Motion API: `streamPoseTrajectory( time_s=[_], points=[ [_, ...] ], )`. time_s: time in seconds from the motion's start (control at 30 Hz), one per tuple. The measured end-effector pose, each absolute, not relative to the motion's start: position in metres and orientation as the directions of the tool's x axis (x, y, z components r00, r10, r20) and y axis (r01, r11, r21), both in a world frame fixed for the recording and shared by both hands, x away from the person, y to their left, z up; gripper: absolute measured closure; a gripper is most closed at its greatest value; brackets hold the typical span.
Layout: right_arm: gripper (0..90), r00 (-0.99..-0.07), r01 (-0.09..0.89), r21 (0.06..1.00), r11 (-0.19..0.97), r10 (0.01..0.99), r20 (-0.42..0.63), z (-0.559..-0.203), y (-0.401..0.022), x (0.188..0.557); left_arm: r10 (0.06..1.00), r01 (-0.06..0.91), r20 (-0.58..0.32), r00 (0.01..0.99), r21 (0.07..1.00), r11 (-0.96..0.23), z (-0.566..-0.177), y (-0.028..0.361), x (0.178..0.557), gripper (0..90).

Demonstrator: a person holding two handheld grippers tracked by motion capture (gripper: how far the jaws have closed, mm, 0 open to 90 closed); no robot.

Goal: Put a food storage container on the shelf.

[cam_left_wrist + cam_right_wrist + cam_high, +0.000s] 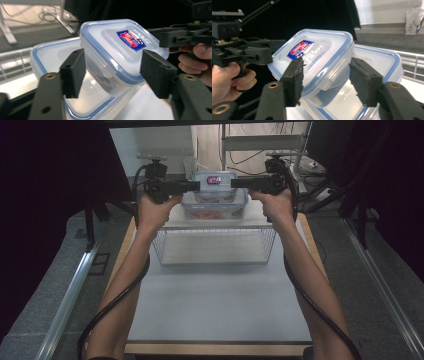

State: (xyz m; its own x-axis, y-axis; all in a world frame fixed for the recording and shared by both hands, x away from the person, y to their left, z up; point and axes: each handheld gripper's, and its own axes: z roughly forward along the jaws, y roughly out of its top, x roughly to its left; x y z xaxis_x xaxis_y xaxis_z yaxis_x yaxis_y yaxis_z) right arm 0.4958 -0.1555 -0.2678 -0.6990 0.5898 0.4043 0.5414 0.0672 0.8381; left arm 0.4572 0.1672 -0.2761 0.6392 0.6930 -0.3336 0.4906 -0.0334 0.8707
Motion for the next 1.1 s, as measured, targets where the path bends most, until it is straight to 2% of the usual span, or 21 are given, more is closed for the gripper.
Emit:
streamPoseTrajectory(
  time_s=[0.13,0.2,0.27,0.3,0.4,0.73,1.1],
  points=[
    [33.8,-0.719,0.512,0.855,0.082,0.585,0.375,-0.269,-0.155,0.493,0.698,0.451,-0.29,0.655,0.891,-0.053,-0.278,0.166,0.453,24.8],
    [26.1,-0.735,0.498,0.862,0.09,0.572,0.365,-0.27,-0.154,0.492,0.708,0.436,-0.261,0.656,0.897,-0.074,-0.279,0.165,0.451,19.5],
    [24.2,-0.741,0.492,0.866,0.094,0.568,0.359,-0.27,-0.154,0.492,0.713,0.418,-0.231,0.662,0.903,-0.095,-0.28,0.164,0.449,18.2],
    [21.5,-0.754,0.473,0.874,0.11,0.564,0.337,-0.27,-0.153,0.49,0.714,0.409,-0.219,0.665,0.907,-0.103,-0.281,0.164,0.448,12.9],
    [17.6,-0.766,0.441,0.885,0.151,0.578,0.283,-0.27,-0.152,0.486,0.719,0.39,-0.191,0.668,0.913,-0.12,-0.282,0.163,0.443,8.5],
    [9.8,-0.784,0.381,0.896,0.228,0.594,0.182,-0.276,-0.154,0.47,0.727,0.363,-0.085,0.681,0.902,-0.235,-0.294,0.161,0.419,2.6],
    [6.6,-0.79,0.377,0.896,0.235,0.587,0.178,-0.286,-0.168,0.45,0.72,0.352,-0.078,0.689,0.905,-0.239,-0.302,0.166,0.397,2.9]
  ],
)
